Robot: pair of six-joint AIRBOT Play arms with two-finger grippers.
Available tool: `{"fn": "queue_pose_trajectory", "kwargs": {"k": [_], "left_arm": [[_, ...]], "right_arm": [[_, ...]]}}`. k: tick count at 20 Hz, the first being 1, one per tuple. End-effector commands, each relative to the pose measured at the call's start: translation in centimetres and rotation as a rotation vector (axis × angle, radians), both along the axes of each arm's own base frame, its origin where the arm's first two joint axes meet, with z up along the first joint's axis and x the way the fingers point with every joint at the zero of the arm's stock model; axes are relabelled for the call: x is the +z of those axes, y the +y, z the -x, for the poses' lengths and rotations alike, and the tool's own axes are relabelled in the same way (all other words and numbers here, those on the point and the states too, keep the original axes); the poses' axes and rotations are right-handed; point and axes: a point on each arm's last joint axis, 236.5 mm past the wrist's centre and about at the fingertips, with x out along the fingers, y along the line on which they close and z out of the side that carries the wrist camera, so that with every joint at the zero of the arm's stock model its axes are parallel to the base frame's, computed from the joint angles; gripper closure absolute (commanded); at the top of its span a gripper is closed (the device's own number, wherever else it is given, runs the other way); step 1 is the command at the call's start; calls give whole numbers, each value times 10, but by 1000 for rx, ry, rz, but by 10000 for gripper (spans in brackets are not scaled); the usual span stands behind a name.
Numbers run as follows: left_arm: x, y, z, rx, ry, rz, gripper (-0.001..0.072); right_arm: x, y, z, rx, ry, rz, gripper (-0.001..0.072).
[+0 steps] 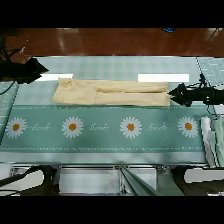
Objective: Fold the shirts.
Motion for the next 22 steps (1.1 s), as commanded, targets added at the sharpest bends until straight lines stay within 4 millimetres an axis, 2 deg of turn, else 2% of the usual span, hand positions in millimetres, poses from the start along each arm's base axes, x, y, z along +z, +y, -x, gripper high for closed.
{"fn": "queue_pose_trajectory", "kwargs": {"k": [1,3,4,5,6,7,8,9,11,13,15,17,19,22], "left_arm": [[2,-33,20,-21,-91,-39,202],[-4,-56,22,-76,-81,-38,202],[-7,-69,23,-108,-81,-41,202],[-10,-81,23,-151,-84,-52,203],[-14,-92,25,-193,-85,-63,212],[-17,-103,27,-225,-82,-66,316],[-18,-113,29,-245,-79,-63,580],[-19,-124,31,-274,-84,-62,677],[-24,-154,38,-340,-70,-41,680],[-33,-194,47,-433,-50,-35,680],[-42,-246,56,-538,-33,-13,680],[-46,-305,70,-639,-12,40,680],[-56,-358,89,-761,17,47,680],[-86,-422,140,-949,144,48,681]], "right_arm": [[-13,25,-13,-14,-12,-49,303],[-16,47,-21,38,-14,-53,304],[-14,59,-27,69,-24,-50,343],[-8,68,-32,94,-41,-47,484],[3,77,-37,136,-69,-42,690],[17,82,-38,178,-95,-36,693],[32,83,-36,214,-113,-26,694],[49,81,-29,235,-127,-8,694],[85,81,-3,314,-148,28,694],[117,75,36,362,-155,128,694],[152,67,75,337,-190,236,694],[189,75,111,308,-268,266,694],[216,84,144,283,-332,275,694],[246,96,177,253,-410,275,694]]}}
